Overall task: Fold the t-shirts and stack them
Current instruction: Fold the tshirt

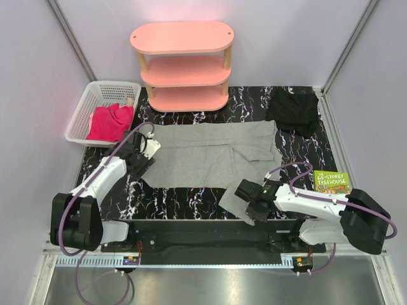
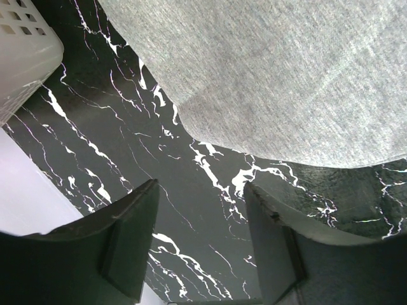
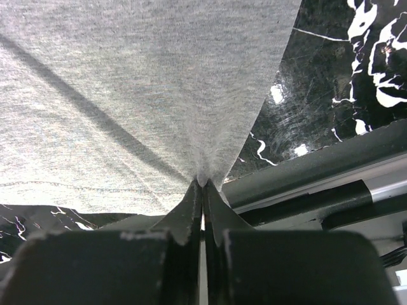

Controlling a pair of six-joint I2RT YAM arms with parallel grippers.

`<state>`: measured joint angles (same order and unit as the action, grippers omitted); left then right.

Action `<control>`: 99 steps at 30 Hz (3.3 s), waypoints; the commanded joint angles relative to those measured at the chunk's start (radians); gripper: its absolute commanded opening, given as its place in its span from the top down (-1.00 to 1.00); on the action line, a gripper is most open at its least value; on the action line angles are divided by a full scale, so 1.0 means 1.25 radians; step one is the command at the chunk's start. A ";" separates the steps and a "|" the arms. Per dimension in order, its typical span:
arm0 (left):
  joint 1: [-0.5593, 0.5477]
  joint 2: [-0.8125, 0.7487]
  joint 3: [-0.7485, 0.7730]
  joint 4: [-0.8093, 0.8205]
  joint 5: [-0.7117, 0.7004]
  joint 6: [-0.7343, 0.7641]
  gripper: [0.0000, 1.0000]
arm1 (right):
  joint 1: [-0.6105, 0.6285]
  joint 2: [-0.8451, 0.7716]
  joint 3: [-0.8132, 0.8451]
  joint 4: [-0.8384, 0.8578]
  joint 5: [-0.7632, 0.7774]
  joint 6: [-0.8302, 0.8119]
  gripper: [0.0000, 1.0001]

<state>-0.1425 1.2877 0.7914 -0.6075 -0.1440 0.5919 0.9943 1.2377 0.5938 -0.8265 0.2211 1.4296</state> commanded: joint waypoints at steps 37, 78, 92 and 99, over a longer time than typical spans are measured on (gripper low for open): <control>0.001 0.196 0.044 0.068 0.054 -0.024 1.00 | -0.005 -0.089 0.145 -0.147 0.098 -0.082 1.00; 0.004 0.365 0.461 -0.226 0.034 0.109 0.93 | -0.366 -0.094 0.450 -0.206 0.081 -0.448 1.00; 0.012 0.471 0.528 -0.204 -0.019 0.128 0.95 | -0.527 0.269 0.631 0.006 -0.053 -0.579 1.00; 0.013 0.566 0.590 -0.185 -0.064 0.108 0.28 | -0.597 0.384 0.696 0.041 -0.052 -0.612 1.00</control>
<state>-0.1341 1.9427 1.4826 -0.8761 -0.1532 0.7315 0.3058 1.6642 1.4002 -0.8295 0.1619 0.7071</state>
